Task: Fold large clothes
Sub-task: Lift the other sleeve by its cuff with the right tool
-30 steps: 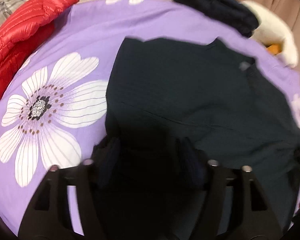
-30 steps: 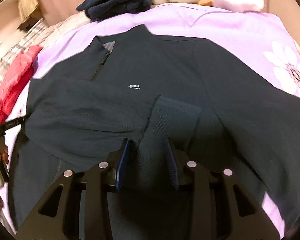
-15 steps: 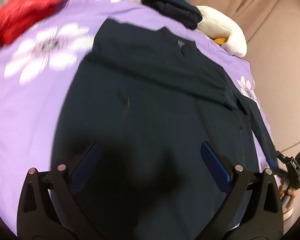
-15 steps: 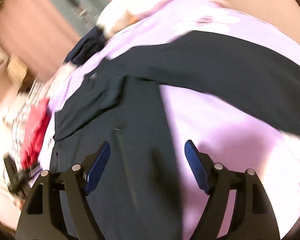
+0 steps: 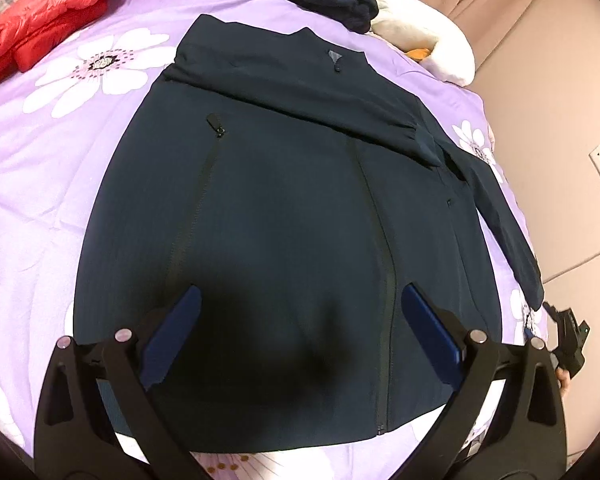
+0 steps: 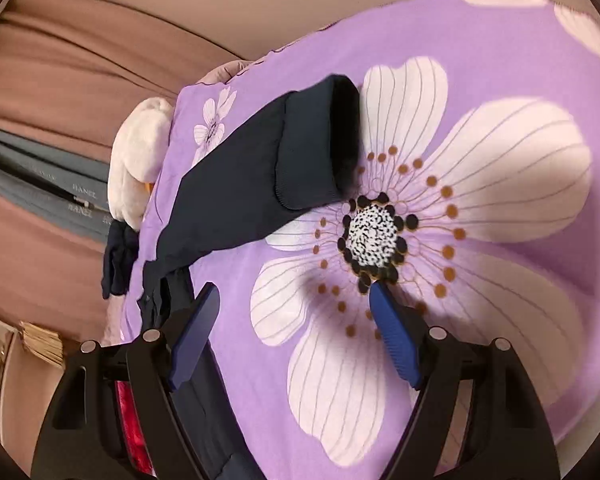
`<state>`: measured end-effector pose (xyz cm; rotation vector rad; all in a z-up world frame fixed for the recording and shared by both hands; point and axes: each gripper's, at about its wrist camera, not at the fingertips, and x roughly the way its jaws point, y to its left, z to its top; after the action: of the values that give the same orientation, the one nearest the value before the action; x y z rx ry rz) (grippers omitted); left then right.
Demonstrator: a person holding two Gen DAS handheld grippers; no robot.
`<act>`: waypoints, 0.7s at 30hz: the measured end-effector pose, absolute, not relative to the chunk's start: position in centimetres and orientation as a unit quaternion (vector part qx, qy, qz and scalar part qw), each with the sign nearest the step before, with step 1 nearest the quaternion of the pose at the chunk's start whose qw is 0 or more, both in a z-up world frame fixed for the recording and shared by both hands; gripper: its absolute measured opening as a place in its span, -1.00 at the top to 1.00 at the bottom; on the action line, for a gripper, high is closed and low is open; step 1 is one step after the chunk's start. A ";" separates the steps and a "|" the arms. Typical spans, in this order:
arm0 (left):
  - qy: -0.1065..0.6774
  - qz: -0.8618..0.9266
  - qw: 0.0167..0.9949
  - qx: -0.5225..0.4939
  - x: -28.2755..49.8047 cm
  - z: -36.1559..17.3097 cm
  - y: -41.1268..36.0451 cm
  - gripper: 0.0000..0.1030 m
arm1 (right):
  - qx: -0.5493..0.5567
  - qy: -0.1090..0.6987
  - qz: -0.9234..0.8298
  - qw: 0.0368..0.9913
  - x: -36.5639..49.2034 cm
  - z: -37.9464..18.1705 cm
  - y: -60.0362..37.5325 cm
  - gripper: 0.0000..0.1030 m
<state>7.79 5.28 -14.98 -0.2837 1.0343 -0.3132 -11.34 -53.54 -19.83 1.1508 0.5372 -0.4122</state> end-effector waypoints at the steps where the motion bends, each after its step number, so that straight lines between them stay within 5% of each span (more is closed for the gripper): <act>1: 0.493 -0.147 0.848 -0.130 7.7 -14.9 5.0 -0.96 | 0.532 0.240 -0.196 0.788 -10.8 -19.8 -53.8 -0.51; 8: 0.494 -0.139 0.851 -0.110 7.4 -14.0 4.0 -0.96 | 0.540 0.183 -0.254 0.781 -7.9 -20.0 -57.0 -0.39; 13: 0.494 -0.127 0.855 -0.096 7.7 -13.8 3.9 -0.96 | 0.556 0.168 -0.295 0.759 -7.8 -21.5 -58.2 0.50; 15: 0.495 -0.126 0.854 -0.096 8.0 -13.9 3.9 -0.96 | 0.557 0.160 -0.296 0.760 -8.3 -21.5 -58.4 0.68; 21: 0.504 -0.126 0.850 -0.092 8.7 -14.4 3.5 -0.96 | 0.442 0.166 -0.277 0.837 -6.4 -14.6 -56.7 0.77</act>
<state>8.68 3.49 -14.40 -0.1938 1.0607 -0.2647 -6.38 -56.67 -14.64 0.9352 0.3514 -0.5865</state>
